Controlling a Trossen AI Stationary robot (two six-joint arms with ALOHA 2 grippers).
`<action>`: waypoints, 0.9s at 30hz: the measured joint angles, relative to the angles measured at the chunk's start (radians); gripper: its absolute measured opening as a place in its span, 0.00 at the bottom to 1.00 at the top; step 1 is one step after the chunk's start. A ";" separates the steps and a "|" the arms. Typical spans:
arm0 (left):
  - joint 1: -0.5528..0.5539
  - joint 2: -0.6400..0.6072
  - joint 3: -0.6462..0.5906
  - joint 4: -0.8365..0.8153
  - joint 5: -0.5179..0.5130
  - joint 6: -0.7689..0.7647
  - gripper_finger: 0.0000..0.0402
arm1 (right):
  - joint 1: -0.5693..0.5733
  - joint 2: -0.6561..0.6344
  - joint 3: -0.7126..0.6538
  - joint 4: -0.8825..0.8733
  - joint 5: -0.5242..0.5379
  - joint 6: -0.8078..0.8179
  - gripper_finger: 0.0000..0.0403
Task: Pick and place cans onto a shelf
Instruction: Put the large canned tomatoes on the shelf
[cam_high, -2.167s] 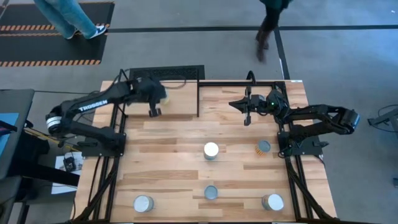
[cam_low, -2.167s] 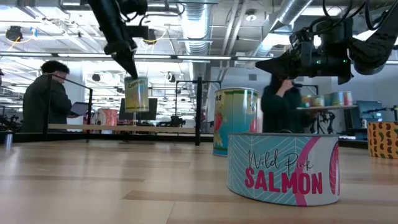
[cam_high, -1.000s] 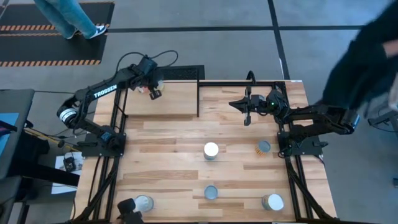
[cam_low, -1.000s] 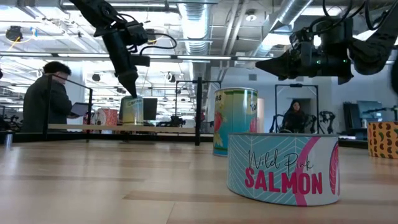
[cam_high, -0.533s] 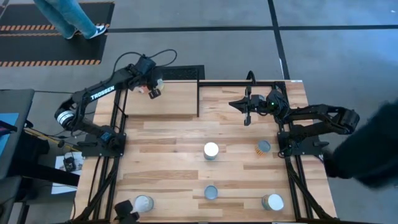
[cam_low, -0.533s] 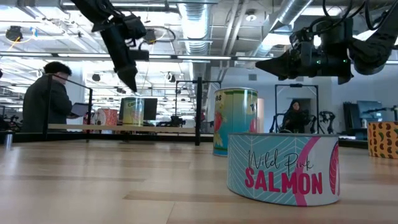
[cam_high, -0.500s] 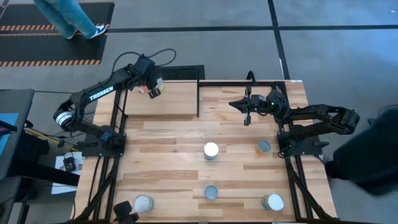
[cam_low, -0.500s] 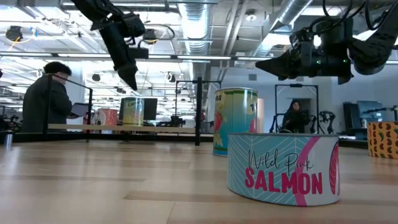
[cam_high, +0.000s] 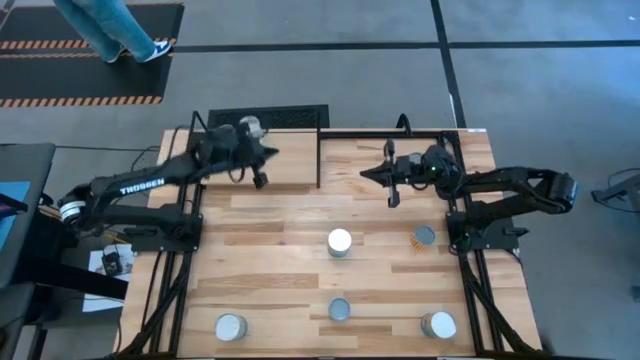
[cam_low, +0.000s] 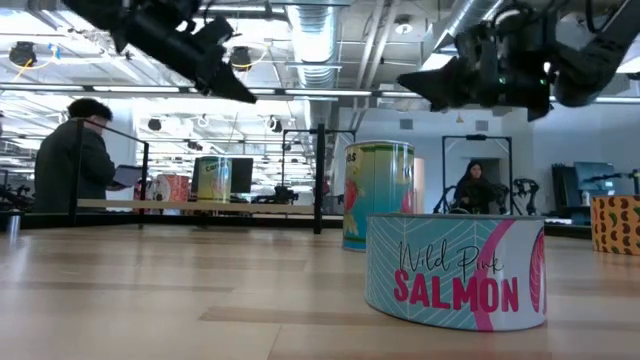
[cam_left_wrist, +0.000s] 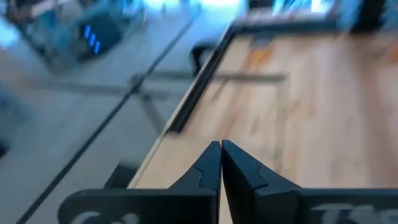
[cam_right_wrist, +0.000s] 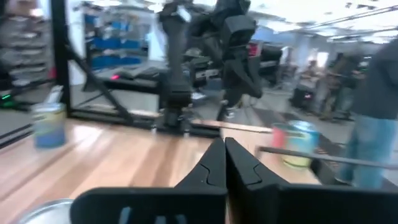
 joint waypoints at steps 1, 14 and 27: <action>-0.025 -0.009 -0.038 0.070 0.000 -0.016 0.00 | 0.023 0.000 0.019 -0.036 0.002 -0.009 0.01; -0.226 -0.021 -0.250 0.397 -0.004 -0.097 0.00 | 0.364 0.000 0.311 -0.821 0.195 -0.090 0.11; -0.231 -0.021 -0.302 0.445 -0.005 -0.107 0.00 | 0.630 0.011 0.365 -0.995 0.421 -0.108 0.40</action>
